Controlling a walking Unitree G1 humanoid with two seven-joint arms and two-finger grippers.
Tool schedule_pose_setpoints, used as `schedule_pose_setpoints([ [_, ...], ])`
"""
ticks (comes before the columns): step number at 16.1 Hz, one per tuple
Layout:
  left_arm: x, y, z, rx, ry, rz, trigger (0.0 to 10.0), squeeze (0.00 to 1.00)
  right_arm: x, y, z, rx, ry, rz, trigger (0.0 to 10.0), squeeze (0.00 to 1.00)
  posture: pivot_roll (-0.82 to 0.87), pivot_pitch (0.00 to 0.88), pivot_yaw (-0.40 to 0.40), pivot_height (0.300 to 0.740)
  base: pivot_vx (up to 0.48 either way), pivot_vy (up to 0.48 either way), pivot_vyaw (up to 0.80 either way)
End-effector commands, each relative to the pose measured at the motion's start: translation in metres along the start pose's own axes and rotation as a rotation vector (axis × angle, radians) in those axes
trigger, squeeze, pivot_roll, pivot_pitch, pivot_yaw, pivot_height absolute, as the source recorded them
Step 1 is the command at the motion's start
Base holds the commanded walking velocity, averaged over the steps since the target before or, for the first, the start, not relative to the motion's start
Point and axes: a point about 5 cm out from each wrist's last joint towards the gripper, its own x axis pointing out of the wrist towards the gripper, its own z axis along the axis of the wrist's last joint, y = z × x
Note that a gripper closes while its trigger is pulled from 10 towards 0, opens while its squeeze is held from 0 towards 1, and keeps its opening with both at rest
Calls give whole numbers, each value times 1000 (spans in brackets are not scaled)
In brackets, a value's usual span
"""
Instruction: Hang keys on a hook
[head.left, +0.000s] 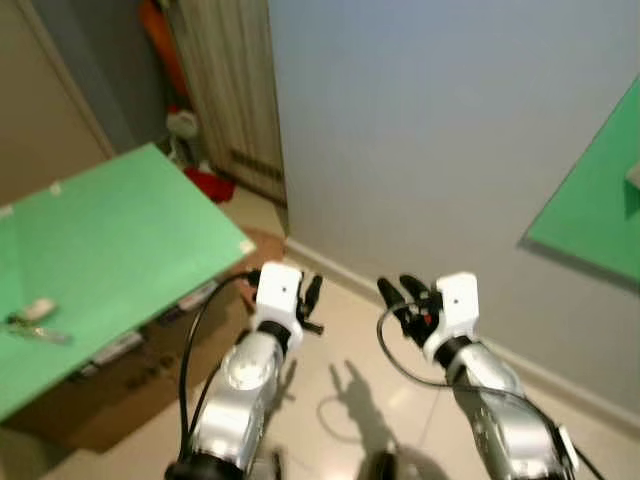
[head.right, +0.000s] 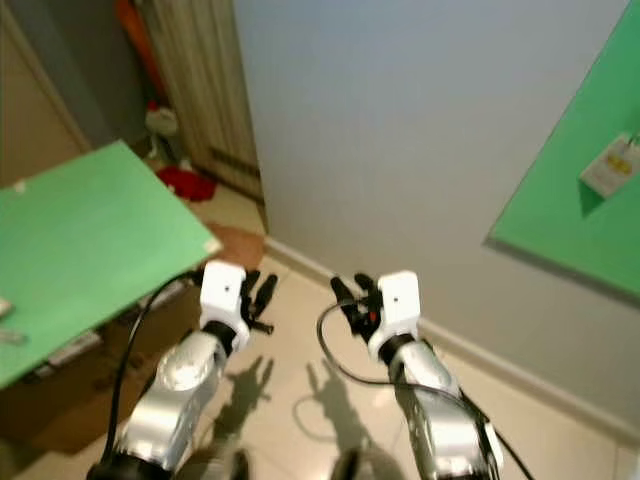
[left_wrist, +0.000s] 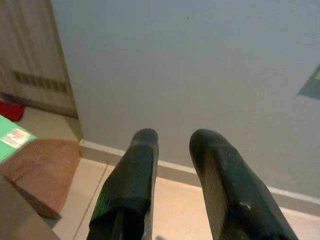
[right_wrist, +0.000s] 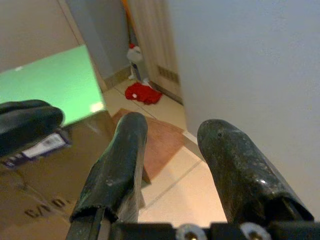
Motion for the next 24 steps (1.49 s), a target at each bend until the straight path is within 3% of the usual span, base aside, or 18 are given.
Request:
schedule_pose_setpoints([
  [1,-2,3,-1,11,4,10,10000,0,1,8,2,7,-13,34,10000,0,-12,141,-7,740,0,472,800],
  [5,0,3,1,14,-11,1,10000,0,1,13,10,4,-45,84,10000,0,-16,138,-8,740,0,472,800],
  [11,-2,-2,10,-11,-65,-86,10000,0,3,10,17,-33,-61,64,10000,0,-16,129,-6,740,0,0,533],
  [12,-2,-2,12,-14,-75,-84,10000,0,4,5,17,-78,-43,31,10000,0,-16,129,-4,740,315,0,788],
  [13,-1,-2,14,-24,-82,-93,10000,0,4,4,23,-39,-86,19,10000,0,-18,130,-3,740,360,0,788],
  [15,-2,-5,15,-29,-87,-114,10000,0,3,-1,20,-92,-53,-4,10000,0,-21,132,-2,740,439,0,400],
  [18,-2,-5,16,-34,-90,-122,10000,0,2,2,19,-78,-42,11,10000,0,-23,133,4,740,480,0,527],
  [21,-1,-6,18,-36,-94,-128,10000,0,5,-3,14,-101,1,-75,10000,0,-26,133,8,740,465,0,0],
  [24,1,-8,21,-40,-104,-133,10000,0,5,0,15,-103,-2,-44,10000,0,-26,133,9,740,0,0,0],
])
